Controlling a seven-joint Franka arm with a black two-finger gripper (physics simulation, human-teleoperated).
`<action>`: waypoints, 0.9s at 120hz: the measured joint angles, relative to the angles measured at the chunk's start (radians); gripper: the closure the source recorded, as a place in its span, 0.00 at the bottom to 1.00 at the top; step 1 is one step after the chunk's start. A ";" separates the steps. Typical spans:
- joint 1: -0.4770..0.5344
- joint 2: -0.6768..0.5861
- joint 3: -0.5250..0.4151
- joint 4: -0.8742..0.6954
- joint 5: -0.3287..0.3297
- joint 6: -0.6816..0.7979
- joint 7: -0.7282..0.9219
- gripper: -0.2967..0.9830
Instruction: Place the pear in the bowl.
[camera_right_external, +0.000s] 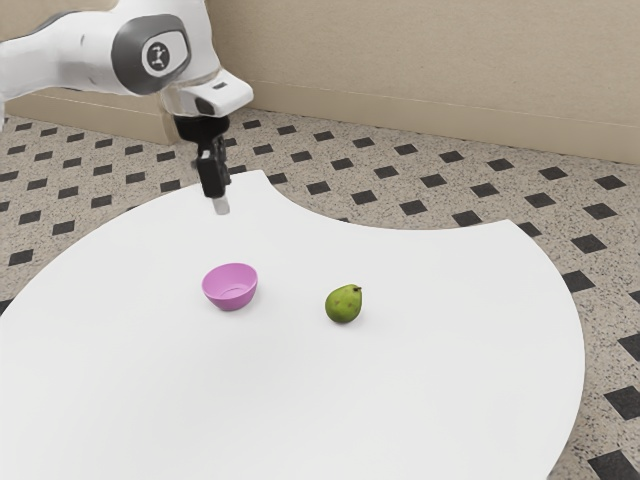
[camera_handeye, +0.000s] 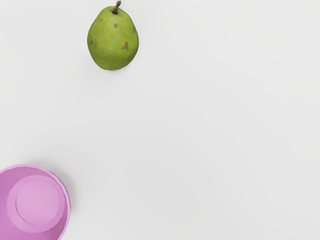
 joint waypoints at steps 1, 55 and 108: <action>0.000 0.005 0.000 -0.001 -0.003 0.006 0.002 0.23; -0.041 0.387 0.000 -0.009 -0.264 0.414 0.182 0.23; -0.070 0.575 -0.005 0.057 -0.505 0.597 0.391 0.23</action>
